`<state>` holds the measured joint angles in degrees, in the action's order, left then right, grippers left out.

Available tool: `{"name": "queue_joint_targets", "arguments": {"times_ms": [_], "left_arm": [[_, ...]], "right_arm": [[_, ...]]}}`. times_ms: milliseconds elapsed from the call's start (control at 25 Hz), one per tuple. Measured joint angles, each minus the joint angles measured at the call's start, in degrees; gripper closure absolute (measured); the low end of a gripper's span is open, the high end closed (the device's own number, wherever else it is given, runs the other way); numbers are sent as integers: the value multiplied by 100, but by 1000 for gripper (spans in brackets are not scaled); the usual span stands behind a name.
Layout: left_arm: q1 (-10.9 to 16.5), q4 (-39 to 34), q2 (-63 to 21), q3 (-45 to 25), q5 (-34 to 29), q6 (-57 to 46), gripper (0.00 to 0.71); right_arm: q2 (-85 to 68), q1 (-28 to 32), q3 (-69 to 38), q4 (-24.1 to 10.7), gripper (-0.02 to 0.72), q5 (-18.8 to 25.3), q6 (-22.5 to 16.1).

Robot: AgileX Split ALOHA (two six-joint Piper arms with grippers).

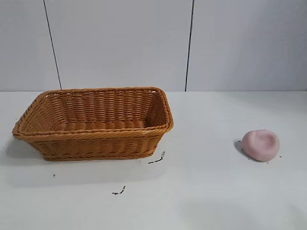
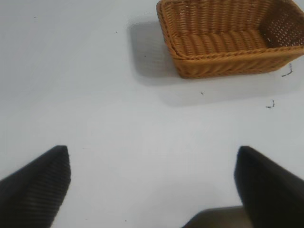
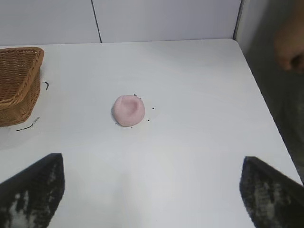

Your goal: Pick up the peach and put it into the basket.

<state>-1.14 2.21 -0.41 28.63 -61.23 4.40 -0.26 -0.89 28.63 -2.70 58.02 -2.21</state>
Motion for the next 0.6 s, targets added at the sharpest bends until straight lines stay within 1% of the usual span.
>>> {"name": "queue_joint_targets", "arguments": {"times_ms": [400,520,600], "left_arm": [[0,0,0,0,0,0,18],[0,0,0,0,0,0,18],[0,0,0,0,0,0,18]], "right_arm": [[26,0,0,-12,14,0,0],[498,0,80,-25,14,92,0],[1153,0,217,-30,14,116,0]]}}
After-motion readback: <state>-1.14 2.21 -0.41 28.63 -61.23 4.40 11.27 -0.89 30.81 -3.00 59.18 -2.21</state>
